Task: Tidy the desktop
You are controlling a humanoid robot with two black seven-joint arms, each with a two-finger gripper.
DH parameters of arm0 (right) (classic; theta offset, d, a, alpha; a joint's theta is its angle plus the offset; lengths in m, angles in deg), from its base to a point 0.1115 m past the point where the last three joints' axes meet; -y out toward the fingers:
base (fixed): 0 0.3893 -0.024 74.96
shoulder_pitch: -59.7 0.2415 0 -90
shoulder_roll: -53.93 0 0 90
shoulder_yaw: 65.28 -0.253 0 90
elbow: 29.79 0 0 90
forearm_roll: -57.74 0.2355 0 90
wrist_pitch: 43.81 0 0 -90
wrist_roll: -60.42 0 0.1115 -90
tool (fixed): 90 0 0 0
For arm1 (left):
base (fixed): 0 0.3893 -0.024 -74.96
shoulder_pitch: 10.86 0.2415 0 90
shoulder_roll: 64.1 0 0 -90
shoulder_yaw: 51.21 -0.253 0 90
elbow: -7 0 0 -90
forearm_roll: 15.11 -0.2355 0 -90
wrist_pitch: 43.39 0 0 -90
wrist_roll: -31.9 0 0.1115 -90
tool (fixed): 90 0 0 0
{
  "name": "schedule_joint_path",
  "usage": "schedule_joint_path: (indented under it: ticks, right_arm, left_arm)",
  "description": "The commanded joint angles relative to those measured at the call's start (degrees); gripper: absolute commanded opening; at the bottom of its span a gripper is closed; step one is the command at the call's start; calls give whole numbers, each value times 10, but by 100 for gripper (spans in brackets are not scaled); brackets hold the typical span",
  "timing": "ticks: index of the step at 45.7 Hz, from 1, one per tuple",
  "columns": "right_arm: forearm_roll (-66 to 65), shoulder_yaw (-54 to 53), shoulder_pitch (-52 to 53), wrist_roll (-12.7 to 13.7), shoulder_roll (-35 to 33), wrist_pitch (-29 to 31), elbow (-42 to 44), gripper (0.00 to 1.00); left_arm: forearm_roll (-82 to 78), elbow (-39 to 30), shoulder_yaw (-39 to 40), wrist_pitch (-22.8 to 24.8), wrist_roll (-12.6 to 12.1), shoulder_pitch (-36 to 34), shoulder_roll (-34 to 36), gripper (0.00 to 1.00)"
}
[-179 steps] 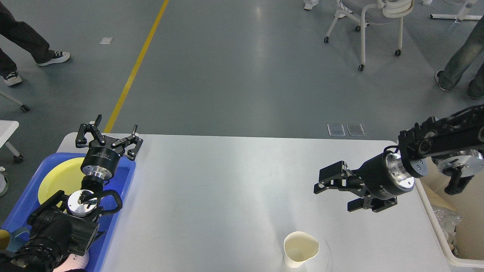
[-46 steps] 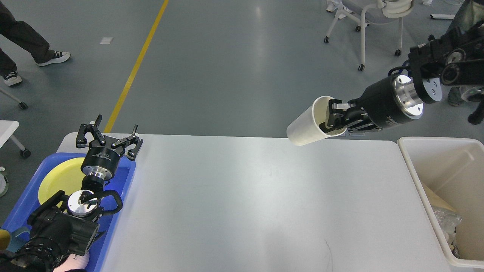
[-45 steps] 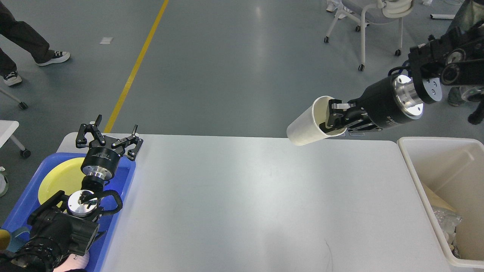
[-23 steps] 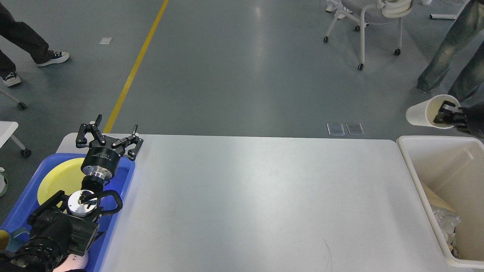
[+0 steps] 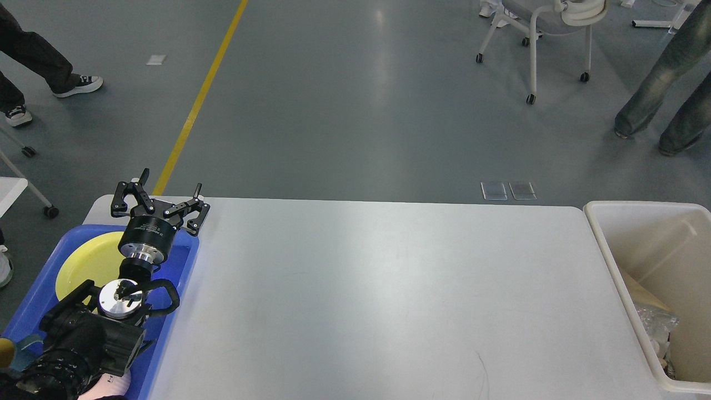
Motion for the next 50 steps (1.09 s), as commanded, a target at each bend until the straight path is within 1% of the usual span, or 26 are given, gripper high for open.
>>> schedule_joint_path:
  ticks: [1,5,6,7,8,9,10,11,17,22,27,28,35,41,46,50]
  right_arm:
    - [6,-38,-33,1,19,-4,33,0]
    - [7,-40,-34,1,20,-4,33,0]
    - [8,-40,-34,1,21,-5,33,6]
    - [7,-41,-34,0,22,-1,33,39]
    - [7,-40,-35,0,23,-3,33,99]
    - [7,-39,-35,-2,23,-1,32,100]
    - [7,-39,-36,-2,24,-3,32,95]
    - [7,-39,-36,-2,24,-3,32,100]
    - [8,-44,-35,-1,39,-2,32,100]
    - [8,-75,-34,-1,42,-3,32,100]
    - [8,-139,-26,0,46,-1,33,100]
    - [8,-163,-20,0,46,-1,34,100]
    - [9,-228,28,-1,45,0,35,100]
    - [12,-310,59,-6,46,6,26,100]
    - [12,-393,64,-7,52,33,2,100]
    - [12,-479,80,-8,53,81,-27,100]
  left_arm:
    - [0,0,0,0,0,0,0,100]
    - [0,0,0,0,0,0,0,100]
    - [1,0,0,0,0,0,0,100]
    - [0,0,0,0,0,0,0,100]
    - [0,0,0,0,0,0,0,100]
    - [0,0,0,0,0,0,0,100]
    - [0,0,0,0,0,0,0,100]
    - [0,0,0,0,0,0,0,100]
    - [0,0,0,0,0,0,0,100]
    - [0,0,0,0,0,0,0,100]
    - [1,0,0,0,0,0,0,100]
    - [1,0,0,0,0,0,0,100]
    - [1,0,0,0,0,0,-1,100]
    - [1,0,0,0,0,0,0,100]
    - [1,0,0,0,0,0,0,100]
    - [0,0,0,0,0,0,0,100]
